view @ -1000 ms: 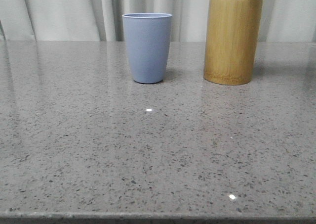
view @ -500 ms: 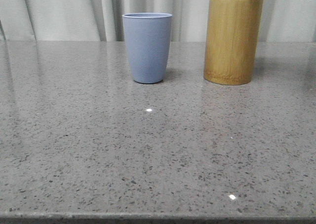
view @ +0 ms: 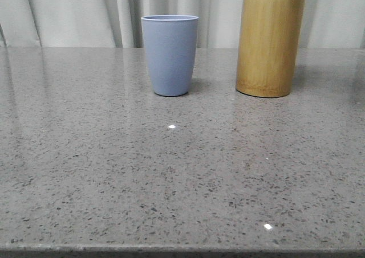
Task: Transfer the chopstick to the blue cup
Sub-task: 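Lift the pink stick out of the bamboo holder with the right gripper, then lower the pink stick into the blue cup and open the right gripper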
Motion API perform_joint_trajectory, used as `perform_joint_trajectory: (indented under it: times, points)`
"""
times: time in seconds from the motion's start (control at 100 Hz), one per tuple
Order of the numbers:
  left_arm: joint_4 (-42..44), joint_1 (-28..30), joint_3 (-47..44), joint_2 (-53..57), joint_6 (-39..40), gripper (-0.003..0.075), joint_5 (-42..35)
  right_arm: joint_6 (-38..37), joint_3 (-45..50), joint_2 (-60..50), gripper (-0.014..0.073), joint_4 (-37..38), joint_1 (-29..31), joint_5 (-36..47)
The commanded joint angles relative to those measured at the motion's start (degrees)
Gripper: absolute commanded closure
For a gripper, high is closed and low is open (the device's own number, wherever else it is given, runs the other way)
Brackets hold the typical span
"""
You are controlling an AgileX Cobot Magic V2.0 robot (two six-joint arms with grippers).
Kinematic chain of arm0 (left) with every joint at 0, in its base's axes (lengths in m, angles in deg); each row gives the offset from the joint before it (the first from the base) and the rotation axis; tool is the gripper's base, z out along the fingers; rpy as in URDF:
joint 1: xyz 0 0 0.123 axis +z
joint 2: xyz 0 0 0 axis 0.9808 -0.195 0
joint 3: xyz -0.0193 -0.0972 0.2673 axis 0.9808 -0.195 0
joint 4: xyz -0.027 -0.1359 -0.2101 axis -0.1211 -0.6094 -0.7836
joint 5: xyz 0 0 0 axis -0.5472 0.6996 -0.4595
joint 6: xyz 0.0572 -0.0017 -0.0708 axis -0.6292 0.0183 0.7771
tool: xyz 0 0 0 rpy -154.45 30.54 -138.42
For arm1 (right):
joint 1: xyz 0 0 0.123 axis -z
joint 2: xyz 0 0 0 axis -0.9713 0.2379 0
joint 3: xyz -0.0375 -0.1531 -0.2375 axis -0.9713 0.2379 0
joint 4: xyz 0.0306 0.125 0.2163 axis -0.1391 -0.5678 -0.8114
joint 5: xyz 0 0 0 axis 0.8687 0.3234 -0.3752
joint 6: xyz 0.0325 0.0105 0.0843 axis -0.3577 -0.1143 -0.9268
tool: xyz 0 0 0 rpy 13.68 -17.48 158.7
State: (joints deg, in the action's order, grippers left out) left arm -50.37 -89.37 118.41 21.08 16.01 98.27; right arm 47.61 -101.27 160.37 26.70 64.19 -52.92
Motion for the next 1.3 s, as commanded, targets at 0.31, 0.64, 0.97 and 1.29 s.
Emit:
perform_joint_trajectory:
  times: [0.31, 0.64, 0.97, 1.29]
  points:
    - [-0.6, 0.09, 1.4, 0.27, 0.47, 0.0533, -3.99, 0.47, -2.09, -6.55, 0.07, -0.52, -0.03, 5.89]
    - [-0.6, 0.09, 1.4, 0.27, 0.47, 0.0533, -3.56, 0.53, -8.68, -12.29, 0.07, -0.55, -3.2, 7.64]
    - [-0.6, 0.09, 1.4, 0.27, 0.47, 0.0533, -3.56, 0.59, -10.9, -12.2, 0.07, -0.55, -12.63, 10.32]
    - [-0.6, 0.09, 1.4, 0.27, 0.47, 0.0533, -3.56, 0.59, -10.9, -6.33, 0.07, -0.55, -18.79, 15.07]
